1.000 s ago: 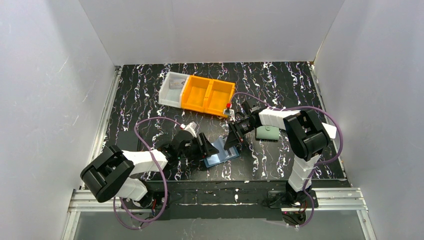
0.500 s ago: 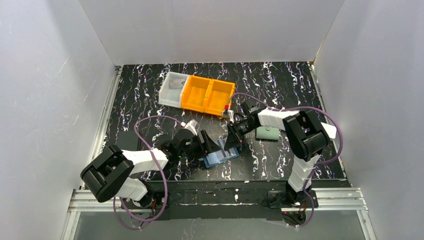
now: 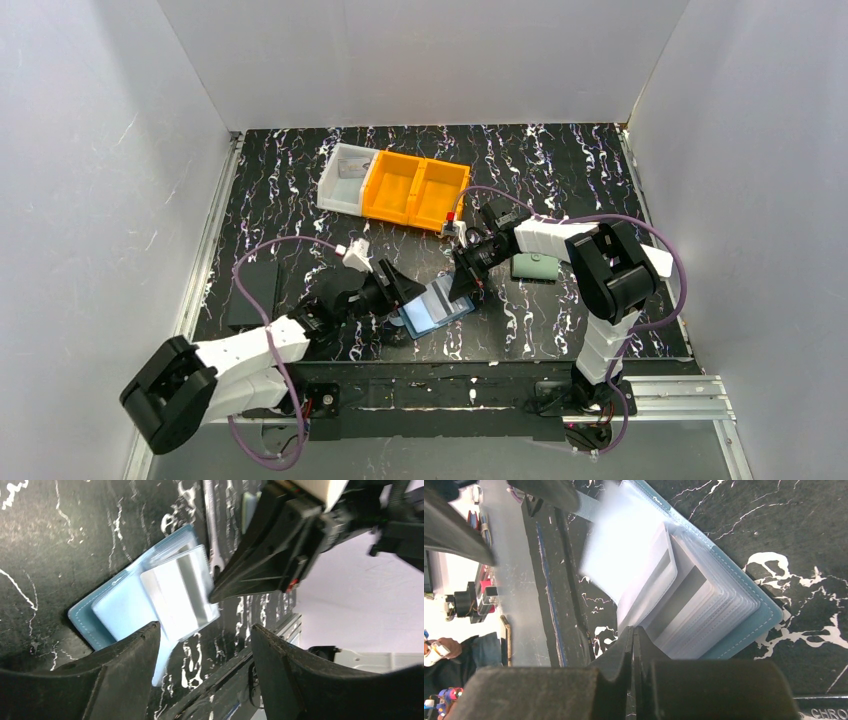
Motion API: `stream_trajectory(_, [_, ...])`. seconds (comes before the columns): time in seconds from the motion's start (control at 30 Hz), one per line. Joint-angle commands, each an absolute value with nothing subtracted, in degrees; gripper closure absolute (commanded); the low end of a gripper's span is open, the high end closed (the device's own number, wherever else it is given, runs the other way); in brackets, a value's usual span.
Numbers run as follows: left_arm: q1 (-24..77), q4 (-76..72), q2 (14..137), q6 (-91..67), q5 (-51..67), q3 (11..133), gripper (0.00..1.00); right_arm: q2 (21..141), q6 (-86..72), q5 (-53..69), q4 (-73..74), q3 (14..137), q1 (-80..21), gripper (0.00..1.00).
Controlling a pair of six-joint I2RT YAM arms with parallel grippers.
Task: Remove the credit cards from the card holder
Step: Remove the credit card from the card holder.
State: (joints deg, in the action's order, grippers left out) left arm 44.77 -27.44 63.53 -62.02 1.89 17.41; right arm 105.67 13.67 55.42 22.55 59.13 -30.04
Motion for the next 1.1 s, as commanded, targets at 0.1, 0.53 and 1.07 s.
stream_trajectory(0.1, [44.38,-24.07,60.09,-59.63,3.1,19.39,0.36,105.58,13.3,56.7,22.33,59.74,-30.32,0.93])
stream_trajectory(0.53, [44.3,-26.83,73.81,-60.81,6.95,23.27,0.39,106.9,12.93,54.49,22.66,60.02,-30.23,0.96])
stream_trajectory(1.07, [44.13,-35.6,81.18,-64.07,7.74,20.73,0.4,108.24,12.47,54.52,23.32,60.47,-30.06,0.86])
